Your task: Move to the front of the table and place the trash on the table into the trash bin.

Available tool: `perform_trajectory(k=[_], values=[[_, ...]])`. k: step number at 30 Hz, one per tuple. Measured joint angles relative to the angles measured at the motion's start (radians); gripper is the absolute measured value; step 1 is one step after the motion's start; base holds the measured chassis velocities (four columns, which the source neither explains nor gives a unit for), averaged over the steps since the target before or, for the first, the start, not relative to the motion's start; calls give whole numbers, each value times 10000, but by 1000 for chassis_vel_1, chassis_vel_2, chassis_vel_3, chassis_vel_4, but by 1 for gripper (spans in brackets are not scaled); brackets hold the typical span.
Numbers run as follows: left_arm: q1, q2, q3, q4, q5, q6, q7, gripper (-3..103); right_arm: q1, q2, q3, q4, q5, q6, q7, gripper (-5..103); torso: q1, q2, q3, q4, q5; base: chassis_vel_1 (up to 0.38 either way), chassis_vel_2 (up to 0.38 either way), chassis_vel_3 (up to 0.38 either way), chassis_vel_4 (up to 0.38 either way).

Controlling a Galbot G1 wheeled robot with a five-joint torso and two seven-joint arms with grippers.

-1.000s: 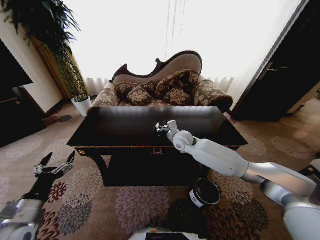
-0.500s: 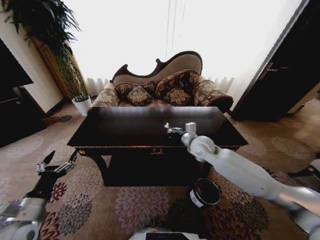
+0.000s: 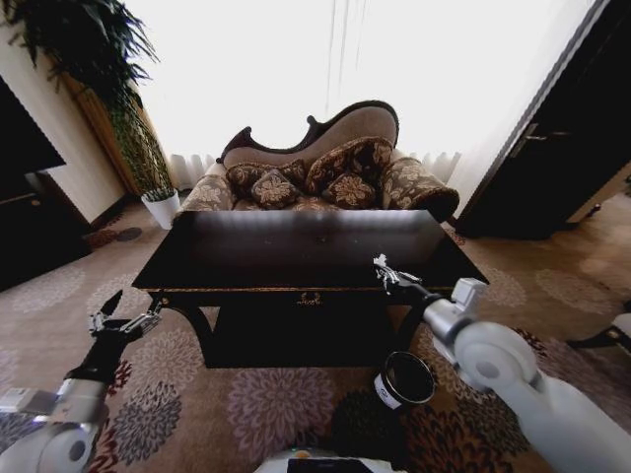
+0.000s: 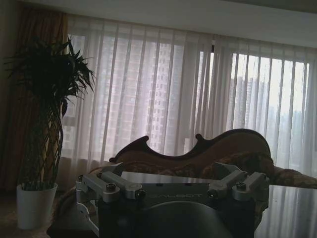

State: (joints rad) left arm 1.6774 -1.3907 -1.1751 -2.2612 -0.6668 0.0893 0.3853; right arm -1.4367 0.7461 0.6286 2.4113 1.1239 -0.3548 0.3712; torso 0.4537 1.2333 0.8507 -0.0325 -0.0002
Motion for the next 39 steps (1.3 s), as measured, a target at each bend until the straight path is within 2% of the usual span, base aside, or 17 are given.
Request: perform_trajectory(k=[5, 9, 11, 12, 13, 14, 16, 17, 19, 20, 22, 23, 27, 28, 31, 35, 39], values=[[-61, 76, -47, 47, -134, -4, -1, 100, -1452, 831, 1180, 459, -1263, 576, -833, 1, 0, 1, 0, 0, 0, 0, 0, 0, 0], [-72, 102, -73, 47, -205, -5, 0, 100, -2090, 1237, 1591, 545, -1642, 888, -1061, 1, 1, 1, 0, 0, -3, 0, 0, 0, 0], [-72, 130, -125, 47, -288, -7, -1, 100, -2565, 1747, 1674, 181, -2558, 1738, -1454, 1, 0, 1, 1, 0, -3, 0, 0, 0, 0], [-72, 130, -125, 47, -288, -7, -1, 100, -2565, 1747, 1674, 181, -2558, 1738, -1454, 1, 0, 1, 1, 0, -3, 0, 0, 0, 0], [-71, 143, -150, 52, -318, -14, 0, 100, -2645, 1924, 1621, -102, -2993, 2221, -1681, 1, 0, 1, 0, 0, -2, 0, 0, 0, 0], [-70, 149, -158, 57, -328, -16, 0, 100, -2665, 1978, 1597, -204, -3141, 2403, -1767, 1, 0, 1, 0, 0, -1, 0, 0, 0, 0], [-52, 211, -221, 93, -414, -38, 0, 100, -2850, 2437, 1346, -1145, -3997, 3978, -2432, 1, 1, 0, 1, 1, -1, 0, 0, 0, 0], [-50, 228, -230, 101, -429, -40, -1, 100, -2909, 2579, 1261, -1484, -4067, 4470, -2613, 1, 2, 0, 2, 1, 0, 0, 0, 0, 0], [-49, 230, -231, 102, -433, -41, -1, 100, -2922, 2626, 1228, -1609, -4087, 4652, -2679, 1, 2, 0, 2, 0, 0, 0, 0, 0, 0], [-32, 237, -230, 103, -435, -42, -1, 100, -2923, 2828, 1087, -2310, -4260, 5530, -3114, 1, 2, -1, 2, 0, -2, 0, 0, 0, 0], [-9, 236, -217, 85, -436, -43, -2, 100, -2826, 2952, 904, -3137, -4493, 6511, -3652, 1, 1, -1, 1, 1, -3, 0, 0, 0, 0], [-9, 236, -217, 85, -436, -43, -2, 100, -2826, 2952, 904, -3137, -4493, 6511, -3652, 1, 1, -1, 1, 1, -3, 0, 0, 0, 0], [63, 248, -207, 24, -437, -42, -8, 100, -2413, 3165, 395, -5080, -4515, 8665, -5172, 1, 1, -2, 2, 0, 2, 0, 0, 0, 0], [63, 248, -207, 24, -437, -42, -8, 100, -2413, 3165, 395, -5080, -4515, 8665, -5172, 1, 1, -2, 2, 0, 2, 0, 0, 0, 0], [136, 261, -243, -32, -437, -35, -10, 100, -1958, 3210, -13, -6333, -4546, 9796, -5945, 1, 2, -1, 2, 0, -1, 0, 0, 0, 0], [209, 261, -310, -96, -452, -24, -18, 100, -1499, 3208, -371, -7495, -4750, 10226, -6132, 1, 1, -1, 1, 1, 0, 0, 0, 0, 0], [312, 260, -424, -167, -477, -18, -20, 100, -898, 3184, -751, -8823, -5100, 10171, -5895, 1, 2, -1, 2, 1, 1, 0, 0, 0, 0]])
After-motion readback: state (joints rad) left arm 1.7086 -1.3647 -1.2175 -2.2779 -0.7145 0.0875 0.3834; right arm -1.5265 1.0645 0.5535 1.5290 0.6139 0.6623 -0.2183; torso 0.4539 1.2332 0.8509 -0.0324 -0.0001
